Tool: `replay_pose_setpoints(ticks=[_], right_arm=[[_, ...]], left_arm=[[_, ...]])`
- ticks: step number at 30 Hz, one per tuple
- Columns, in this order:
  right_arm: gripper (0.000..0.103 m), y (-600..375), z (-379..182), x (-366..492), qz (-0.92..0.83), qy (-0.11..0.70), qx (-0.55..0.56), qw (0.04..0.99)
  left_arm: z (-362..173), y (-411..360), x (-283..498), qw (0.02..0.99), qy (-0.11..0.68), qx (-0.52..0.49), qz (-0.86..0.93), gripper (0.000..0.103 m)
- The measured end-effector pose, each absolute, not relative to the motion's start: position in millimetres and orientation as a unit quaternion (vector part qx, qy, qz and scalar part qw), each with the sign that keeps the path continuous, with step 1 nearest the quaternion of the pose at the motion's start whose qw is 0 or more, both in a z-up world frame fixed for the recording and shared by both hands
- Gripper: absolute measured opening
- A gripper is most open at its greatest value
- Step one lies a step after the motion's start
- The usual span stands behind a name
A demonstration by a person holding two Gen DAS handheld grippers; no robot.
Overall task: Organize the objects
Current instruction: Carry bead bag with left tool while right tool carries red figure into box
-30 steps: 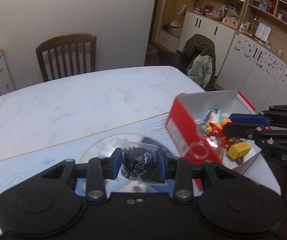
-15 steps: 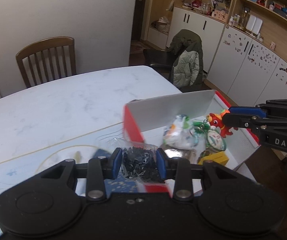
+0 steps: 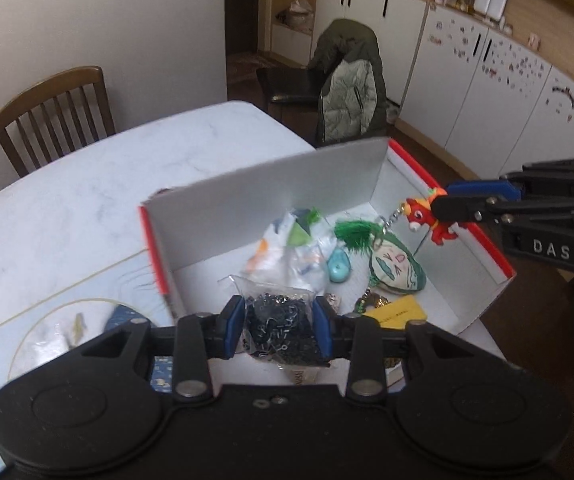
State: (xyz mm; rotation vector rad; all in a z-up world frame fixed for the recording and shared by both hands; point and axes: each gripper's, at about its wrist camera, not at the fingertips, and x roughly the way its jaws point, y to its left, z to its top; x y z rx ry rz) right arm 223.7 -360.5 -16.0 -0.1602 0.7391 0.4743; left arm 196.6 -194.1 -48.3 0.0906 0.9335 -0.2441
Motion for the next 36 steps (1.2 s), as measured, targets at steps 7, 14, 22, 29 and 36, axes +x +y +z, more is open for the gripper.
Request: replay_pose_setpoints(ticks=[7, 14, 22, 29, 36], right_arm=[[0.017, -369, -42, 246, 0.222, 0.38, -0.086, 0.894], [0.017, -370, -63, 261, 0.233, 0.398, -0.084, 0.883], [0.017, -354, -69, 267, 0.263, 0.401, -0.071, 0.874], [0.017, -339, -56, 274, 0.284, 0.382, -0.082, 0.876], [0.017, -320, -84, 289, 0.288, 0.424, -0.089, 0.854]], left_arm=[[-76, -217, 218, 0.865, 0.487, 0.056, -0.107, 0.035], [-102, -224, 232, 0.843, 0.525, 0.065, -0.098, 0.035], [-108, -227, 234, 0.834, 0.538, 0.068, -0.096, 0.035], [-111, -226, 233, 0.833, 0.542, 0.059, -0.095, 0.035], [-113, -227, 237, 0.832, 0.544, 0.047, -0.094, 0.036]])
